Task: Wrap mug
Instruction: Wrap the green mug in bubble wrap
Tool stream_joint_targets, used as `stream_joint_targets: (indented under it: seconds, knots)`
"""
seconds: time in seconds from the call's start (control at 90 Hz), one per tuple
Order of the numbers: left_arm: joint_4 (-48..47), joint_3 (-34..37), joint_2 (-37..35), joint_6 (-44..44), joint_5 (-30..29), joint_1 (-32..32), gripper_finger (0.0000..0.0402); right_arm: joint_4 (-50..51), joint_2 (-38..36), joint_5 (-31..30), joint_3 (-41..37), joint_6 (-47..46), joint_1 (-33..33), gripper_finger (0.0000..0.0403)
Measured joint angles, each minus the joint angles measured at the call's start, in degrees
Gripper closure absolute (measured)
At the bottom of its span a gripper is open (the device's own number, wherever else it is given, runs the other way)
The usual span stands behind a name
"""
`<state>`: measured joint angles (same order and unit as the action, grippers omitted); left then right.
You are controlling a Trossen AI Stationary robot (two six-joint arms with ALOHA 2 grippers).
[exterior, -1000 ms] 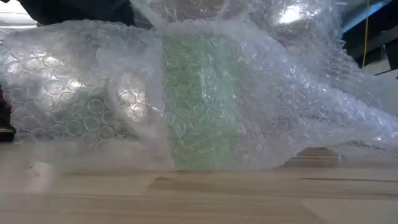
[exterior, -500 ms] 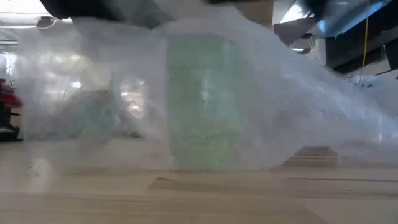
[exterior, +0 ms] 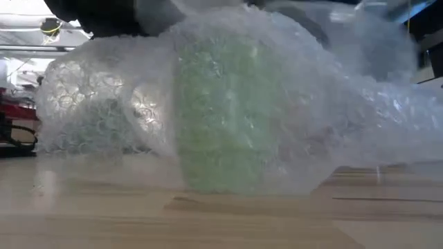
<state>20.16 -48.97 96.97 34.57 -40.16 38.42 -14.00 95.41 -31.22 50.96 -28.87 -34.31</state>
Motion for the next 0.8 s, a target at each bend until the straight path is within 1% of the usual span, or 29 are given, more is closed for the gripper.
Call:
stream_joint_targets:
  seconds: [0.111,0.211,0.289,0.389,0.489,0.567,0.633,0.711,0.8]
  knots:
    - [0.0,0.0,0.0,0.1,0.0,-0.1,0.0402,-6.0,-4.9,-1.9,-9.3,-5.6,-3.3,0.0403]
    - [0.1,0.0,0.0,0.2,0.0,-0.1,0.0402,-12.8,-8.6,-2.2,-16.3,-11.1,-7.4,0.0403]
    - [0.3,0.0,0.0,0.8,0.1,-0.1,0.0402,-15.8,-10.0,-2.1,-19.8,-15.9,-10.6,0.0403]
    - [0.2,0.0,0.0,1.0,0.1,-0.1,0.0402,-15.8,-11.0,-2.1,-21.6,-20.5,-14.9,0.0403]
    - [0.3,0.0,0.0,1.3,0.0,-0.2,0.0402,-12.5,-11.0,-1.3,-22.3,-25.2,-18.3,0.0403]
    - [0.3,0.0,-0.1,1.7,0.0,-0.2,0.0402,-7.6,-11.0,-1.3,-22.3,-30.0,-20.5,0.0403]
    - [0.3,0.0,-0.1,2.5,0.0,-0.2,0.0402,-1.8,-11.0,-2.5,-22.3,-35.0,-22.2,0.0403]
    - [0.2,0.0,-0.1,2.9,0.0,-0.2,0.0402,2.8,-11.0,-5.3,-22.3,-41.4,-23.8,0.0403]
    - [0.3,0.0,-0.1,3.4,0.0,-0.2,0.0402,4.7,-11.0,-5.1,-22.3,-43.9,-25.1,0.0398]
